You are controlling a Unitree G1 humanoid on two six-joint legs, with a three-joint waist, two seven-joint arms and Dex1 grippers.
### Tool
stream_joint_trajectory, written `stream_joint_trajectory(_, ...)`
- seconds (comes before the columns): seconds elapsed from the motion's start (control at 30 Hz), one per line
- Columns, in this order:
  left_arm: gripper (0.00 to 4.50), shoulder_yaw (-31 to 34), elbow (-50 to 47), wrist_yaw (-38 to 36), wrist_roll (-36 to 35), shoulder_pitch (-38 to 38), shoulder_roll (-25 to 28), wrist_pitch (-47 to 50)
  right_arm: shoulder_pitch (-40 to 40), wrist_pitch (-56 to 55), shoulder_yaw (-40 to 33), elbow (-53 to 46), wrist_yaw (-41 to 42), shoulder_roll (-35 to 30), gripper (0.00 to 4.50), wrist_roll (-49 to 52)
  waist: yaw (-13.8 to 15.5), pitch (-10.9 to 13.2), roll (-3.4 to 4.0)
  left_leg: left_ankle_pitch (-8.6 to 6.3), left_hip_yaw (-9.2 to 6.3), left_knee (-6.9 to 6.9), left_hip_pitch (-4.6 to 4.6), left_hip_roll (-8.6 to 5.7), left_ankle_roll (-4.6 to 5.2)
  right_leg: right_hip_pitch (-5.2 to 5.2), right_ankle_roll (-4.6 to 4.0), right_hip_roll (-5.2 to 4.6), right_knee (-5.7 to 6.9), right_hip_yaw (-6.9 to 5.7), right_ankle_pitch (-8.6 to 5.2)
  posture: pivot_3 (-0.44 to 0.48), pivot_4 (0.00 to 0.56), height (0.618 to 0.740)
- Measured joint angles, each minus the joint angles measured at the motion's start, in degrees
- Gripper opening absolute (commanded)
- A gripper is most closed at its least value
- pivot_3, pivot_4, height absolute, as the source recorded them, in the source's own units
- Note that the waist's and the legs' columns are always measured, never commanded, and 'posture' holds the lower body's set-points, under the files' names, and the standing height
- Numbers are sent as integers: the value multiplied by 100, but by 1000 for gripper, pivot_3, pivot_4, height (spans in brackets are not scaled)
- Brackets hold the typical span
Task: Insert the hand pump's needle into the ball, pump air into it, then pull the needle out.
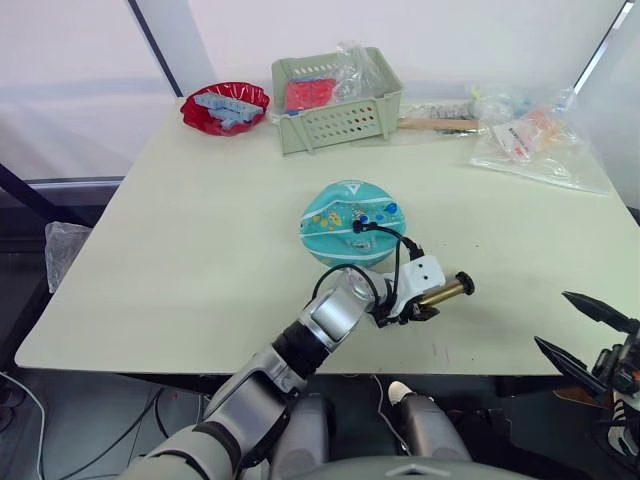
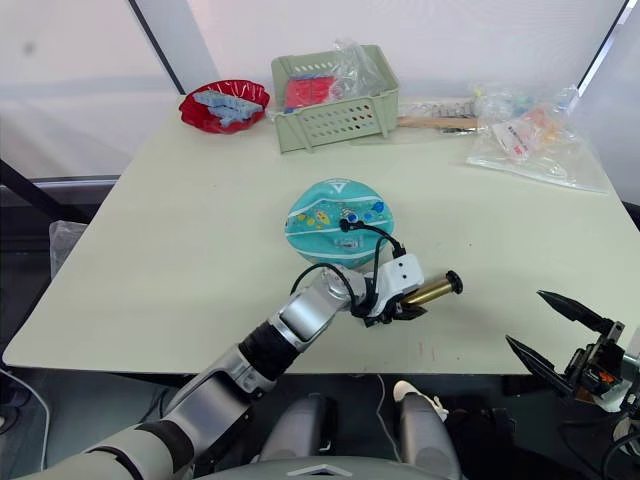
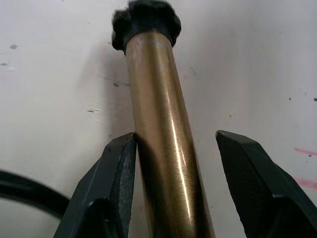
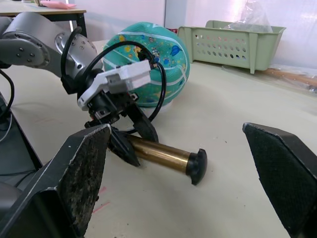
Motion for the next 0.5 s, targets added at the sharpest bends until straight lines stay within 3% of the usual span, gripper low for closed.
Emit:
stream_joint_trajectory(0.2,2718,-130,238,148,265,-17,-146,-195,97,0,0,-20,-16,-1,4500,-18,1,-1,1,0,2,1,1,-1,0,0,1,-1,0,1,0,0,150,736)
stream_joint_trajectory(0.33,1685,-124,292,126,307,-28,-181,-260,98,1,0,-74,-135,-1,4500,-48,0,-2,4,0,0,1,2,0,0,0,0,0,1,0,0,0,150,736)
stream_joint_trajectory(0.37,1199,-139,291,121,318,-28,-185,-276,105,4,0,-76,-160,-1,4500,-67,0,-3,4,0,0,1,2,0,0,0,0,0,0,0,0,0,150,736)
stream_joint_trajectory(0.5,1094,-124,233,57,301,16,-108,-418,201,182,108,-111,-432,-4,4500,-245,4,-4,6,0,1,1,1,0,0,0,0,-1,1,1,0,0,150,736)
